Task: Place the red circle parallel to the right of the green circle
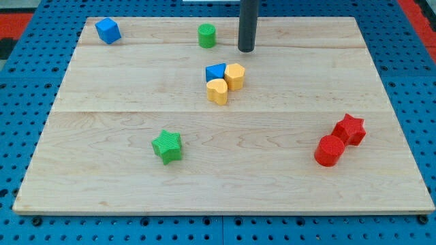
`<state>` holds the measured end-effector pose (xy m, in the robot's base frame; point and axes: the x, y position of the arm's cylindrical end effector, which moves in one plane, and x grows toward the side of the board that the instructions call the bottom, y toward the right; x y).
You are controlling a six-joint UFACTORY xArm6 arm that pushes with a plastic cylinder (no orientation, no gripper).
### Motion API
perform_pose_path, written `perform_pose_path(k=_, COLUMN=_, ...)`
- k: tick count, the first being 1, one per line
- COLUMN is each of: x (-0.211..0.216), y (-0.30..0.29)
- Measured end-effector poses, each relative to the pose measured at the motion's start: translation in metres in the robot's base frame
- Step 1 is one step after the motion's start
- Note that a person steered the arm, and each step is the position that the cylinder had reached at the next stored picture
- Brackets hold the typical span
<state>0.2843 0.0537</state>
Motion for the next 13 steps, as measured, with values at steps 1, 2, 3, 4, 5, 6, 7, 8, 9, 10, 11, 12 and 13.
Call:
perform_pose_path(k=1, x=-0.002, y=0.007)
perform_pose_path(k=2, x=-0.007, y=0.005)
perform_pose_path(k=3, x=-0.007, y=0.005)
perform_pose_path(k=4, x=-0.008, y=0.005)
perform_pose_path(k=5, x=0.002, y=0.005)
perform_pose_path(k=6, x=0.016, y=0.003)
perform_pose_path(k=7, x=0.044, y=0.025)
perform_pose_path(k=8, x=0.061, y=0.025)
perform_pose_path(k=9, x=0.061, y=0.029)
perform_pose_path(k=10, x=0.051, y=0.082)
perform_pose_path(k=11, x=0.031, y=0.182)
perform_pose_path(k=12, x=0.049, y=0.262)
perform_pose_path(k=13, x=0.064, y=0.291)
